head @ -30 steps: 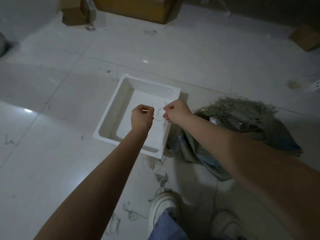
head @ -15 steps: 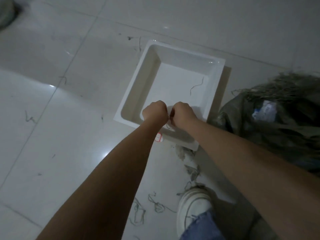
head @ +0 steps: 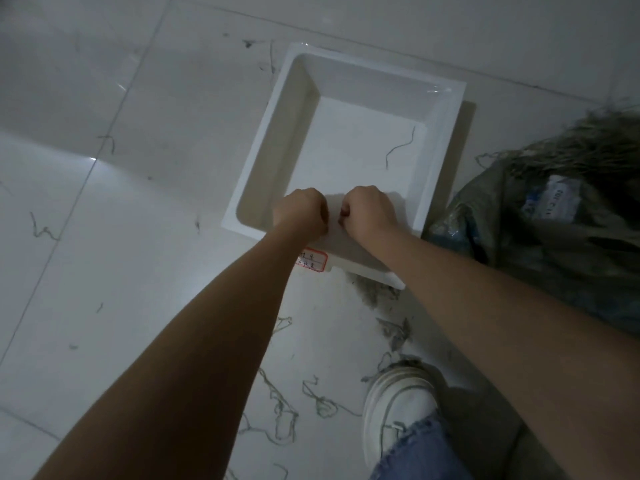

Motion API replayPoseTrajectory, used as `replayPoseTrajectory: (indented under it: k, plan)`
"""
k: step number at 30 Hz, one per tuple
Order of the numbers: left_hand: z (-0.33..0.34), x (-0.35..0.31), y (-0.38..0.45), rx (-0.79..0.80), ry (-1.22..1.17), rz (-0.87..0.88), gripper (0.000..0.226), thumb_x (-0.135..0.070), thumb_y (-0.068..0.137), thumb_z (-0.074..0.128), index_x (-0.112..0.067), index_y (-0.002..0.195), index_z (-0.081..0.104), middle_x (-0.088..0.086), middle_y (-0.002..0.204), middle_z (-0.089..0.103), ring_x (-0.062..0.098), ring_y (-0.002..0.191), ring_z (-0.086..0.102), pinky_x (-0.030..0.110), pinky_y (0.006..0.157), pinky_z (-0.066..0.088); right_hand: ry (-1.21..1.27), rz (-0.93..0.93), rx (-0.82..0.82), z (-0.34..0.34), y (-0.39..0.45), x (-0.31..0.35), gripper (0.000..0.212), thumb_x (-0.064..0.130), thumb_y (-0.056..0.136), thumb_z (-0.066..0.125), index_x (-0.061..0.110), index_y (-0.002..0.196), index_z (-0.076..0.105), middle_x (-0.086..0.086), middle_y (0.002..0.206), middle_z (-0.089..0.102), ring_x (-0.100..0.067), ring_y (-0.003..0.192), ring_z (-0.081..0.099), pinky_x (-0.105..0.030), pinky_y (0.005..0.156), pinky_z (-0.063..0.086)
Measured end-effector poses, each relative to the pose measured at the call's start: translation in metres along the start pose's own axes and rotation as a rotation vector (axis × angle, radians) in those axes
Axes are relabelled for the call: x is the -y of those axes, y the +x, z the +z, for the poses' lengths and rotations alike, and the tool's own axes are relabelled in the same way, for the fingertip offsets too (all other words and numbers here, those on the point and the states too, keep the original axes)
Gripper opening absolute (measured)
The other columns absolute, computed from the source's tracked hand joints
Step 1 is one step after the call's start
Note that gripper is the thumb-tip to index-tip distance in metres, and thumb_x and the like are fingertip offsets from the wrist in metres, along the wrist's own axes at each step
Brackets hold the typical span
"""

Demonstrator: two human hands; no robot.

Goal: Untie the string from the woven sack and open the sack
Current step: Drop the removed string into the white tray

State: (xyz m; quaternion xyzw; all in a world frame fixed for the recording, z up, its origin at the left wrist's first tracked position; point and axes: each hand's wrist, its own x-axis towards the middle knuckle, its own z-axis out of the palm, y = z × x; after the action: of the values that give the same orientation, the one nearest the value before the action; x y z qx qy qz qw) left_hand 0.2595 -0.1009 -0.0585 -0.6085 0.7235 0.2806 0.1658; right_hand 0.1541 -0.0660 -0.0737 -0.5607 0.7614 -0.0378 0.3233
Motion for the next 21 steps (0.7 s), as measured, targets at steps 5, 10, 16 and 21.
replayPoseTrajectory:
  k: [5, 10, 16, 21]
  plan:
    - [0.007, -0.001, -0.003, -0.023, 0.079, 0.024, 0.032, -0.016, 0.08, 0.06, -0.011, 0.111, 0.057, 0.009, 0.112, 0.064, 0.028, 0.104, 0.06, 0.03, 0.073, 0.042, 0.066, 0.049, -0.003, -0.002, -0.004, -0.004, 0.012, 0.01, 0.081, 0.066, 0.003, 0.091, 0.064, -0.015, 0.099, 0.067, -0.031, 0.094, 0.061, -0.028, 0.071, 0.044]
    - [0.002, -0.004, -0.007, 0.03, 0.116, -0.056, 0.041, -0.017, 0.08, 0.061, -0.006, 0.117, 0.047, 0.013, 0.112, 0.061, 0.031, 0.103, 0.06, 0.035, 0.076, 0.047, 0.008, 0.053, 0.041, -0.012, -0.013, -0.007, 0.031, 0.015, 0.084, 0.067, 0.006, 0.11, 0.053, -0.013, 0.112, 0.06, -0.03, 0.104, 0.057, -0.033, 0.076, 0.044]
    - [-0.008, -0.02, -0.014, 0.019, 0.224, -0.154, 0.052, -0.021, 0.085, 0.063, -0.003, 0.128, 0.04, 0.018, 0.129, 0.05, 0.036, 0.117, 0.055, 0.043, 0.093, 0.047, -0.304, -0.118, 0.069, -0.042, -0.02, -0.015, 0.028, 0.017, 0.09, 0.057, 0.009, 0.117, 0.059, -0.011, 0.122, 0.061, -0.028, 0.115, 0.051, -0.036, 0.09, 0.042]
    - [-0.037, -0.064, -0.022, -0.11, 0.181, -0.092, 0.049, -0.013, 0.085, 0.061, 0.001, 0.126, 0.037, 0.023, 0.126, 0.049, 0.041, 0.112, 0.055, 0.042, 0.087, 0.047, -0.022, -0.123, -0.039, -0.104, -0.024, -0.022, 0.014, 0.007, 0.089, 0.05, 0.008, 0.096, 0.062, -0.01, 0.102, 0.065, -0.026, 0.09, 0.061, -0.03, 0.069, 0.043]
